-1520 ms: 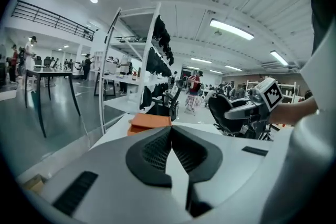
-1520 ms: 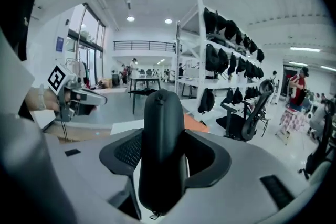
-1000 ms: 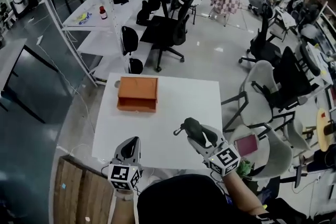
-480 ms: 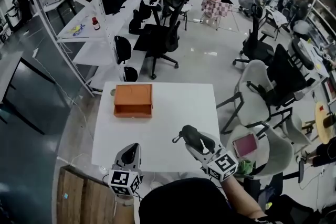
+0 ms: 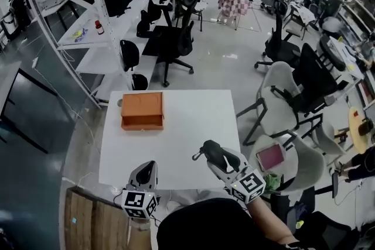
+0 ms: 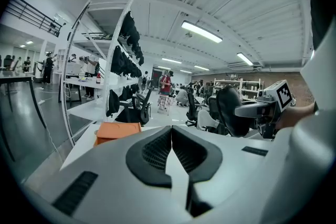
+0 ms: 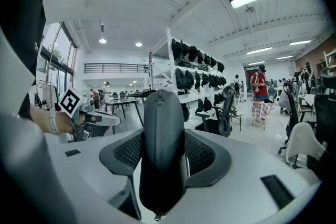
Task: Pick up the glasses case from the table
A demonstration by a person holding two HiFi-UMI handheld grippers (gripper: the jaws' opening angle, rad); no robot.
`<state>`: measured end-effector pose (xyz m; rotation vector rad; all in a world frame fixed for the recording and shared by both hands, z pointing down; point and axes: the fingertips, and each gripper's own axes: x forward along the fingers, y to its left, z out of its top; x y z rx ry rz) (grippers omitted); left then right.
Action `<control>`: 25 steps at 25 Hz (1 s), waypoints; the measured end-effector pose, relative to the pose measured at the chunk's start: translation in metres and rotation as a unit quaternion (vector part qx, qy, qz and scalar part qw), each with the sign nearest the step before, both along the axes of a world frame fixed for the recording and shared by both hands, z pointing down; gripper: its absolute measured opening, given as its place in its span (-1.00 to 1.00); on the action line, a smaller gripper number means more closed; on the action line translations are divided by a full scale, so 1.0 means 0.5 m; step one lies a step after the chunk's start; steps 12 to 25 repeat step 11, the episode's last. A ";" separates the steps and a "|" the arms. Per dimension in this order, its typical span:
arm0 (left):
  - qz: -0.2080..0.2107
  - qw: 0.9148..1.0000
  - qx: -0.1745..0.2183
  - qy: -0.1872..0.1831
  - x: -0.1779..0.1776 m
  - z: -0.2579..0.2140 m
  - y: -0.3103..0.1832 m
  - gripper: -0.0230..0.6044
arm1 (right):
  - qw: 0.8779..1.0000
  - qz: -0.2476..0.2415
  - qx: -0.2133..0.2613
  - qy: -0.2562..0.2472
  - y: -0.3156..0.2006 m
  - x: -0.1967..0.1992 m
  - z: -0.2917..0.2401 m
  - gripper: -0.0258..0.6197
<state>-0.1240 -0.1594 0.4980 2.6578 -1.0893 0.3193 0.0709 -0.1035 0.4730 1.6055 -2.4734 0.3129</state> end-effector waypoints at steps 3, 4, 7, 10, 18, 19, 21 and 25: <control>0.008 1.000 0.002 0.000 0.017 -0.003 0.006 -0.86 | 1.000 0.011 0.004 -0.001 0.009 0.022 -0.010 -0.12; 0.010 1.000 0.002 0.000 0.021 -0.003 0.008 -0.86 | 1.000 0.014 0.004 -0.001 0.011 0.028 -0.011 -0.12; 0.010 1.000 0.003 0.001 0.030 -0.006 0.011 -0.86 | 1.000 0.020 0.000 0.002 0.019 0.042 -0.010 -0.12; 0.010 1.000 0.002 0.000 0.035 -0.007 0.011 -0.86 | 1.000 0.024 -0.005 0.004 0.023 0.053 -0.005 -0.12; 0.010 1.000 0.002 -0.001 0.036 -0.007 0.011 -0.86 | 1.000 0.025 -0.007 0.005 0.025 0.056 -0.003 -0.12; 0.010 1.000 0.002 -0.001 0.036 -0.007 0.011 -0.86 | 1.000 0.025 -0.007 0.005 0.025 0.056 -0.003 -0.12; 0.010 1.000 0.002 -0.001 0.036 -0.007 0.011 -0.86 | 1.000 0.025 -0.007 0.005 0.025 0.056 -0.003 -0.12; 0.010 1.000 0.002 -0.001 0.036 -0.007 0.011 -0.86 | 1.000 0.025 -0.007 0.005 0.025 0.056 -0.003 -0.12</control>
